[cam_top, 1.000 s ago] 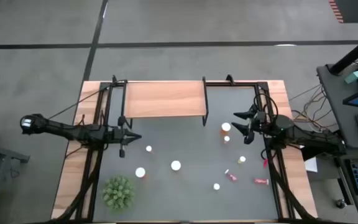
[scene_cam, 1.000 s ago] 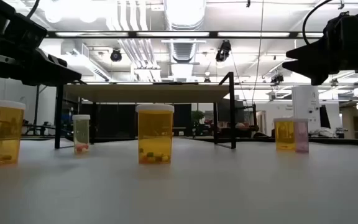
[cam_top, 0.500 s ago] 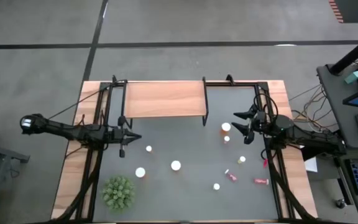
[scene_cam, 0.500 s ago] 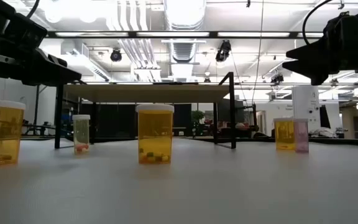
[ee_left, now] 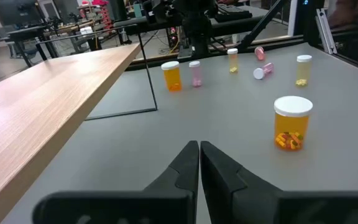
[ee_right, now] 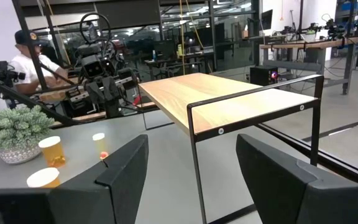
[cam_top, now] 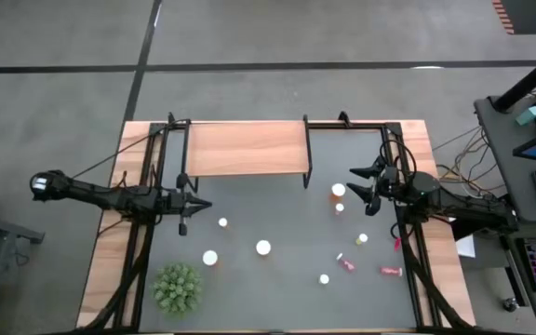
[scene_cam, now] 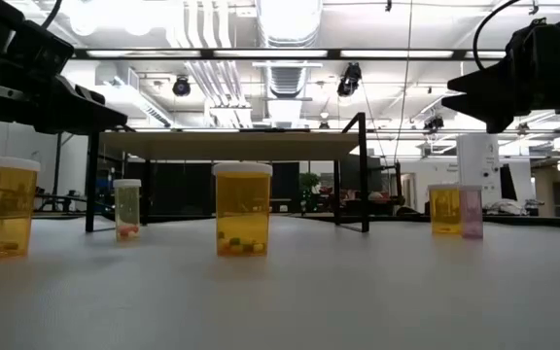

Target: Pick and place medicine bottles onto shelf by color

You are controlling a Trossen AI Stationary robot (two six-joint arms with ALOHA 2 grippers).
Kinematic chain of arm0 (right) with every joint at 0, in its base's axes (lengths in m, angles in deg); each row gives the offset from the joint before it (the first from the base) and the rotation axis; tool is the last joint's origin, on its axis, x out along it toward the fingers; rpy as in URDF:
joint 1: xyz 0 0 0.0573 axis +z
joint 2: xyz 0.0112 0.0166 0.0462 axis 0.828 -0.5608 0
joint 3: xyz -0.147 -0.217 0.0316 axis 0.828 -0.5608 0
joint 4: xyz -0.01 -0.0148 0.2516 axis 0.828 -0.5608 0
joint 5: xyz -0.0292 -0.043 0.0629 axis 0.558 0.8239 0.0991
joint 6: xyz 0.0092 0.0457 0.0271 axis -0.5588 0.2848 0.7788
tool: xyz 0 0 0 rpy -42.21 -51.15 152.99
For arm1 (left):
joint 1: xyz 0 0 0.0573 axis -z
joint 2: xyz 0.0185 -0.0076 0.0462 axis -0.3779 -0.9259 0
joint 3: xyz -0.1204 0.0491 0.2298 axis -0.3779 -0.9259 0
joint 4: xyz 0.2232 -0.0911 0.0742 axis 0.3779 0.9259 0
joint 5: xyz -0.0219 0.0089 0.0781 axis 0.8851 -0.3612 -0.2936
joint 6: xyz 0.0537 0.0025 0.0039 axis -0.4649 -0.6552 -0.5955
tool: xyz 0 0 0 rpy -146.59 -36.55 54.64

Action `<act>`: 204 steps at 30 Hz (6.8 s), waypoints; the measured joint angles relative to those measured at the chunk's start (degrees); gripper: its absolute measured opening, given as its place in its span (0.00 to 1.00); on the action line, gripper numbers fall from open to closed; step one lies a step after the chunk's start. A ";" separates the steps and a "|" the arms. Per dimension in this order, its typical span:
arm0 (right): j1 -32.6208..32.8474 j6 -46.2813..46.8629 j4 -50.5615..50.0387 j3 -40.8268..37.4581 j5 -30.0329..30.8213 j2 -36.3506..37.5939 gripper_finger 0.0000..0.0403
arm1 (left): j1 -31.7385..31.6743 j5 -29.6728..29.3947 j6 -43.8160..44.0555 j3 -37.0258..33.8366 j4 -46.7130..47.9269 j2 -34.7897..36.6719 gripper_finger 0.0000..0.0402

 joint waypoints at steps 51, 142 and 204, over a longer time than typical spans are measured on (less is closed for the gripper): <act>-0.01 0.02 0.00 0.00 0.00 -0.01 0.58 | -0.02 0.02 -0.02 0.00 0.00 0.00 0.00; -0.04 -10.58 -1.82 15.11 -1.00 -3.11 0.58 | -0.11 -8.85 17.54 27.94 -30.58 -24.40 0.00; -0.02 -9.70 -3.20 18.93 -1.60 -3.78 0.58 | 7.43 -1.17 88.59 57.33 55.91 -68.81 0.54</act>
